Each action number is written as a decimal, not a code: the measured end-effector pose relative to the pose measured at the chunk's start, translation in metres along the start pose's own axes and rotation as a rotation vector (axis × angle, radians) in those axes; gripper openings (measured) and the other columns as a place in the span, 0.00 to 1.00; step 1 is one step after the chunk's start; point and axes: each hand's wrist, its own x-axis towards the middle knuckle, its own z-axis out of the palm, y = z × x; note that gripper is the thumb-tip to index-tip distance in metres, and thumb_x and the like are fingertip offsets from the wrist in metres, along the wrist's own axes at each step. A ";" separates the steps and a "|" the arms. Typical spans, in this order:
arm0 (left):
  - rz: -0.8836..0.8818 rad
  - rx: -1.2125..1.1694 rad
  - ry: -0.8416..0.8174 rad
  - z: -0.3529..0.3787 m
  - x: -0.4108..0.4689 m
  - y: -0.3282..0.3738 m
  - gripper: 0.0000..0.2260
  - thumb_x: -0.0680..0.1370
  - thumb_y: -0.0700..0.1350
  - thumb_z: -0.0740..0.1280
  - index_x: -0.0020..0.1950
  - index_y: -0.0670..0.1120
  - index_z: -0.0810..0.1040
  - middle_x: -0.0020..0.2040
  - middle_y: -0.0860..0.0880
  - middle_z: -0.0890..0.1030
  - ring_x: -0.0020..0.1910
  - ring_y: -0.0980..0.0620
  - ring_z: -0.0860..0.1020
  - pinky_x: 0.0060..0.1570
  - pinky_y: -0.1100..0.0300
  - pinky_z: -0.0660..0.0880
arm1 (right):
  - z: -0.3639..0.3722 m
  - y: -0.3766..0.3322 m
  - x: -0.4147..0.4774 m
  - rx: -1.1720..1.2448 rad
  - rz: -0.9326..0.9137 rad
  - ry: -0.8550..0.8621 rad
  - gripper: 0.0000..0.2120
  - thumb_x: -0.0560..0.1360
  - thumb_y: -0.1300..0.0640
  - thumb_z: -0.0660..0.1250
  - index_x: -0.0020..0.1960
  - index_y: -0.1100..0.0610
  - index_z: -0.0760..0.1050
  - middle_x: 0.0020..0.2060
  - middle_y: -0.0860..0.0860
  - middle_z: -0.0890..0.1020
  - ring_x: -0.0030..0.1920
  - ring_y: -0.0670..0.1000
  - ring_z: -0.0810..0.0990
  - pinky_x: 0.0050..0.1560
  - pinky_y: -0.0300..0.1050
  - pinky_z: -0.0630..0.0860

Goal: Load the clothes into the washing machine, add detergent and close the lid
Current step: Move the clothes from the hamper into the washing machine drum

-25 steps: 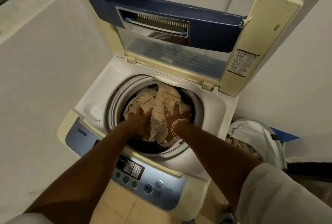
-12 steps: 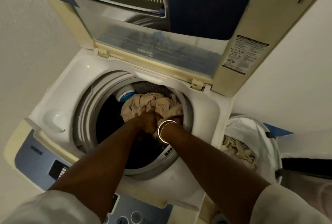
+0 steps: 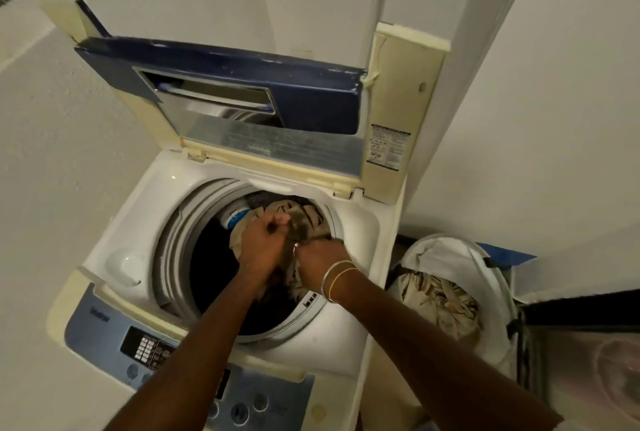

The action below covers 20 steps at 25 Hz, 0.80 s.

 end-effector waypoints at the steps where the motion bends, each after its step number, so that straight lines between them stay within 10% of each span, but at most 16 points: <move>1: 0.062 -0.053 0.073 -0.003 -0.015 0.014 0.06 0.77 0.42 0.67 0.51 0.50 0.83 0.50 0.54 0.84 0.51 0.55 0.81 0.55 0.60 0.76 | -0.001 0.004 -0.010 0.074 -0.023 0.107 0.09 0.77 0.54 0.63 0.53 0.55 0.79 0.47 0.54 0.84 0.49 0.59 0.83 0.50 0.49 0.77; 12: 0.665 -0.297 0.009 0.098 -0.126 0.150 0.07 0.79 0.37 0.68 0.55 0.46 0.78 0.46 0.51 0.81 0.44 0.51 0.80 0.45 0.59 0.78 | 0.001 0.120 -0.122 0.684 0.370 0.844 0.13 0.80 0.45 0.61 0.52 0.49 0.81 0.43 0.44 0.84 0.41 0.40 0.80 0.44 0.29 0.75; 20: 0.576 -0.097 -0.254 0.247 -0.129 0.136 0.07 0.82 0.45 0.64 0.60 0.49 0.77 0.52 0.55 0.81 0.51 0.60 0.79 0.49 0.65 0.78 | 0.061 0.219 -0.178 0.818 0.660 0.848 0.04 0.80 0.48 0.64 0.50 0.47 0.76 0.35 0.44 0.82 0.36 0.42 0.80 0.40 0.42 0.80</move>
